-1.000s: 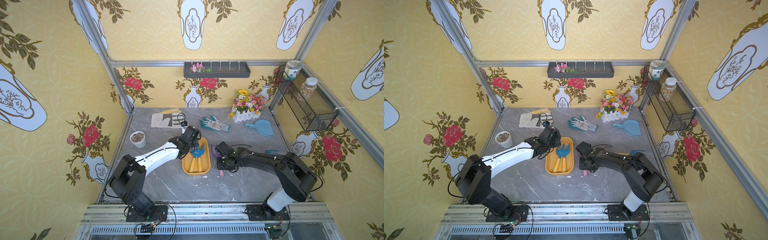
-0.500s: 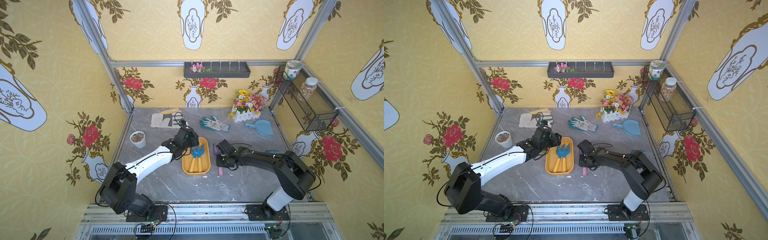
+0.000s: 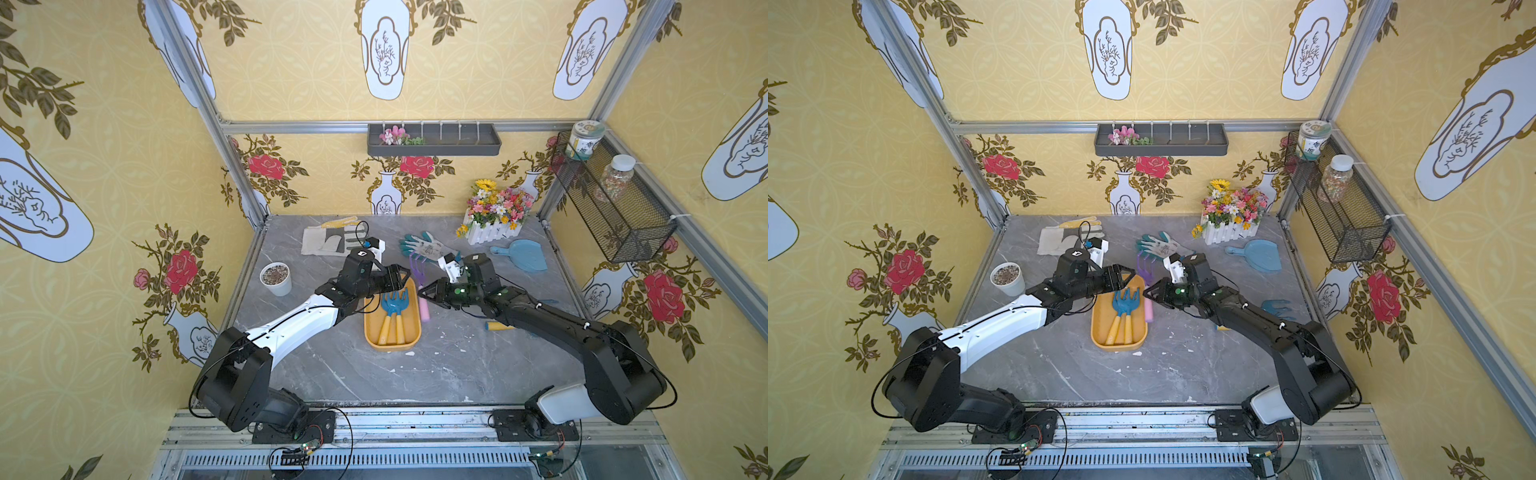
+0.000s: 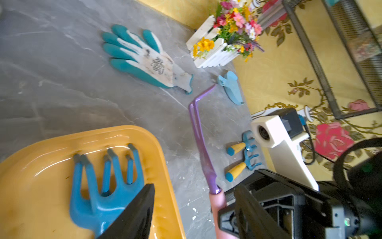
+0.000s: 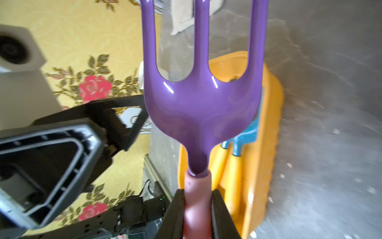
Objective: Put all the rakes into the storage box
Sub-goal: Pick up the rake at the center of the board.
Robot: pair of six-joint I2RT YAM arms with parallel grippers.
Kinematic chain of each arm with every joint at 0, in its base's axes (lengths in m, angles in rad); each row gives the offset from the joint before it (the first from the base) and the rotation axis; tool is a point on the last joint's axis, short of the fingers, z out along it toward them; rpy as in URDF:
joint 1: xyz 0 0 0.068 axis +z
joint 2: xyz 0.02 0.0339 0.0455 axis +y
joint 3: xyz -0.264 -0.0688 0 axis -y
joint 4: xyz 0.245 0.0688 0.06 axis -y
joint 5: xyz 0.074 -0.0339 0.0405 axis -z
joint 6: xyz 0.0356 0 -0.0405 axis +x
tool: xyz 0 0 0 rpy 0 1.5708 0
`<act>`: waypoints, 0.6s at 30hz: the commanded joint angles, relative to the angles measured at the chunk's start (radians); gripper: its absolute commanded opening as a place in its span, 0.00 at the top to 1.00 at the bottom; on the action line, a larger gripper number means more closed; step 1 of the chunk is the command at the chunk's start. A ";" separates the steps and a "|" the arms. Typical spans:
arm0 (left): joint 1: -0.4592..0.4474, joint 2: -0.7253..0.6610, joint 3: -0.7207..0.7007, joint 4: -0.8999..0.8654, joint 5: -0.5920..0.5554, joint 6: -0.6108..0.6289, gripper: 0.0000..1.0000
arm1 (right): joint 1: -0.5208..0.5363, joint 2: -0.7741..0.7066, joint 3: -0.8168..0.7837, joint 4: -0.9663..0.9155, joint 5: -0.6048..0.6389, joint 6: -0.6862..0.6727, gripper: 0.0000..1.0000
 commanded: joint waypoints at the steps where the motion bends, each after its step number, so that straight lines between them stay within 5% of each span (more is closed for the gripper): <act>1: 0.002 0.027 0.006 0.084 0.146 0.030 0.35 | -0.005 0.019 -0.016 0.277 -0.130 0.117 1.00; 9: 0.004 0.074 0.024 0.073 0.174 0.030 0.38 | -0.028 0.090 -0.082 0.756 -0.185 0.395 0.98; 18: 0.006 0.070 0.004 0.090 0.181 0.012 0.41 | -0.014 0.158 -0.093 1.028 -0.240 0.558 0.97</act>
